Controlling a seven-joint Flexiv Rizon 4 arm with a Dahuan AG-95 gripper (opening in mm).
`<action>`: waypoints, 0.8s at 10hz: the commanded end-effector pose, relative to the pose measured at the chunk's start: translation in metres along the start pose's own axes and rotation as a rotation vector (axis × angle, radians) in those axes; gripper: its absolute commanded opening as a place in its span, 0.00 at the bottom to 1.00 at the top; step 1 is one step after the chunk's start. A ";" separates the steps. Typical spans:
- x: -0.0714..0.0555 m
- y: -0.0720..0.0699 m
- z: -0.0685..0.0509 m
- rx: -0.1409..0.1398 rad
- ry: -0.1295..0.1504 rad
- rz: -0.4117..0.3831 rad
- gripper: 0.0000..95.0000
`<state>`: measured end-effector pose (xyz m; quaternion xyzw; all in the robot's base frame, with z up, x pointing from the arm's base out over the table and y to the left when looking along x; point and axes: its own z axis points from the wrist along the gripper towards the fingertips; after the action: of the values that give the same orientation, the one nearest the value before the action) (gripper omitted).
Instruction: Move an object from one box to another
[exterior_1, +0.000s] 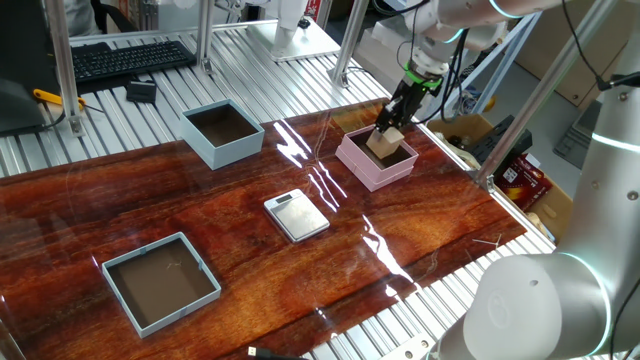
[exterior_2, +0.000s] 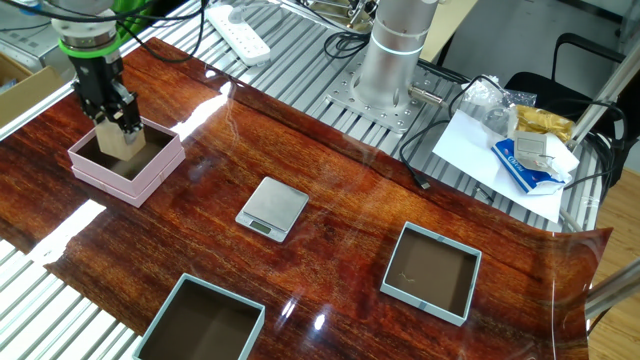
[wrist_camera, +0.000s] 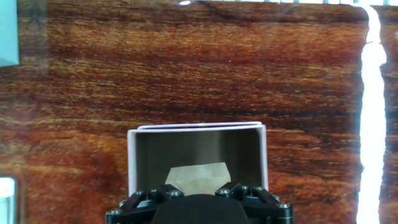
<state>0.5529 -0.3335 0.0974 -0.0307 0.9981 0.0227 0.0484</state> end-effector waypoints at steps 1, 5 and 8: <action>0.002 0.002 -0.002 0.002 -0.009 -0.002 0.00; 0.002 0.002 -0.002 -0.001 -0.009 0.004 0.00; 0.002 0.002 -0.002 -0.001 -0.023 0.005 0.00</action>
<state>0.5507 -0.3327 0.0993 -0.0271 0.9976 0.0219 0.0594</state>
